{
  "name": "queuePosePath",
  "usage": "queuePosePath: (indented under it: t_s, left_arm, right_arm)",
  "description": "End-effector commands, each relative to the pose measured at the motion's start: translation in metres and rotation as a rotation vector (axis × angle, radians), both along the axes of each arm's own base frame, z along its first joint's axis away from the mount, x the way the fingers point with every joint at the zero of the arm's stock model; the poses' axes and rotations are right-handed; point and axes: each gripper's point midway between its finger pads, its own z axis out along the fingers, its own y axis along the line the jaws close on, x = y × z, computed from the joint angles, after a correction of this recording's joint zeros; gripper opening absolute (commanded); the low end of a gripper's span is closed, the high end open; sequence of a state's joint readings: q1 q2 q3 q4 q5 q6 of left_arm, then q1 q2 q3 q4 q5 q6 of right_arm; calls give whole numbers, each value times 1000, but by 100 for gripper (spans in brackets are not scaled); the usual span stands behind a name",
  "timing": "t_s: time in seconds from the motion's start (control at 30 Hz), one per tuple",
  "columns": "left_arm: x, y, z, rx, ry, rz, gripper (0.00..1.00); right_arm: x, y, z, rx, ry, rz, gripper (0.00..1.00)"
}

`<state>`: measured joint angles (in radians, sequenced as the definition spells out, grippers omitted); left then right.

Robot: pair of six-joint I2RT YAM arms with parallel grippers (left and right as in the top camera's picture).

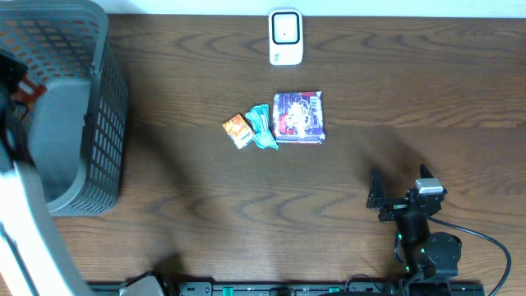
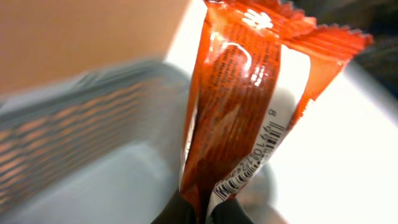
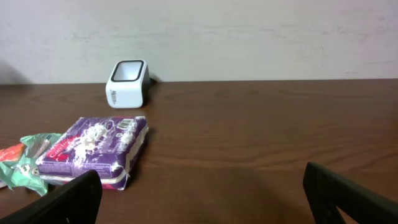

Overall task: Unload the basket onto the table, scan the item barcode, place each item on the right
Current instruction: 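Carry the red snack bar to the scanner and place it down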

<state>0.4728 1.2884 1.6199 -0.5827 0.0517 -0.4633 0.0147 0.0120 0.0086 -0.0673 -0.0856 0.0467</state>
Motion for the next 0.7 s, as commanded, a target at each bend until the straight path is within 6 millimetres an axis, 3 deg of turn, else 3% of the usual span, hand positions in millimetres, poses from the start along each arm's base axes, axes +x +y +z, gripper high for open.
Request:
queuePosePath:
  t_s: [0.0, 0.07, 0.13, 0.23, 0.5, 0.67]
  left_arm:
    - [0, -80, 28, -12, -92, -303, 7]
    - [0, -127, 35, -8, -111, -433, 7]
    - [6, -158, 28, -16, -91, -516, 7]
    - [20, -196, -10, -23, 29, -571, 7]
    - [58, -254, -176, 46, 578, -592, 7]
    - [74, -276, -274, 48, 825, -621, 7]
  right_arm:
    - [0, -4, -1, -11, 0, -18, 99]
    - [0, -4, -1, -11, -1, -18, 99]
    - [0, -4, -1, -11, 0, -18, 99]
    - [0, -4, -1, -11, -1, -18, 99]
    - [0, -4, -1, -11, -1, -18, 99]
    - [0, -4, -1, -11, 0, -18, 99]
